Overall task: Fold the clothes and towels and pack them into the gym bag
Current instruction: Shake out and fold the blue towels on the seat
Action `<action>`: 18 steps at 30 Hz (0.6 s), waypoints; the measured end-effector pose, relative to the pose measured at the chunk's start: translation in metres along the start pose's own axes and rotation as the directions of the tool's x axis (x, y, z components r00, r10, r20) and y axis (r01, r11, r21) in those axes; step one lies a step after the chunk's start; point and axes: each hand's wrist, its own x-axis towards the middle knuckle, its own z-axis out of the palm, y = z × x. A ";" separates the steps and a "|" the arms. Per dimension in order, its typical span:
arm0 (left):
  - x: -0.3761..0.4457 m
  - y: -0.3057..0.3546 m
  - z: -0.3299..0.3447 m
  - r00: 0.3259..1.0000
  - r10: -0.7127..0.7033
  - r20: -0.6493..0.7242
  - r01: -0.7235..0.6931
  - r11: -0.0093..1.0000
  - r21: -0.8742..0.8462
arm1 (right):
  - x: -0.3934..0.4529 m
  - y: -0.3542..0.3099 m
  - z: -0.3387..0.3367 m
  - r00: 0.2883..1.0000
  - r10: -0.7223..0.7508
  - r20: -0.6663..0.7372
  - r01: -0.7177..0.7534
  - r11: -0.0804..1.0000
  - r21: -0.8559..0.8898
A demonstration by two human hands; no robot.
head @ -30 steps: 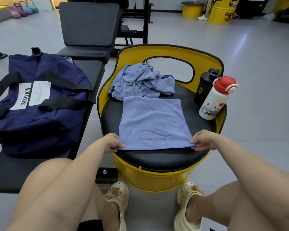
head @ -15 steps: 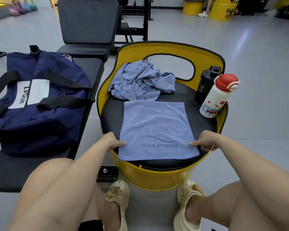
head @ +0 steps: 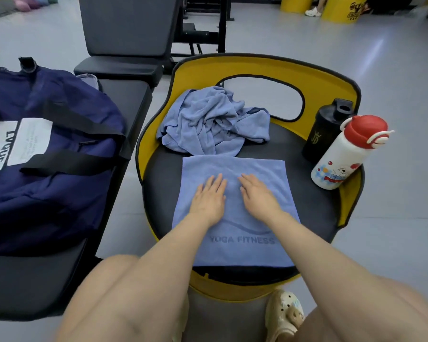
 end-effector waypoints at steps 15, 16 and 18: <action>-0.009 -0.026 0.013 0.997 -0.074 -0.028 0.073 0.997 -0.025 | -0.002 0.019 0.022 0.997 0.061 0.042 -0.050 0.975 -0.216; -0.012 -0.029 0.013 0.996 -0.085 -0.029 0.084 0.996 -0.034 | -0.006 0.020 0.022 0.997 0.061 0.049 -0.049 0.975 -0.218; -0.017 -0.035 0.012 0.992 -0.125 -0.032 0.123 0.991 -0.056 | -0.014 0.023 0.020 0.996 0.071 0.060 -0.057 0.974 -0.218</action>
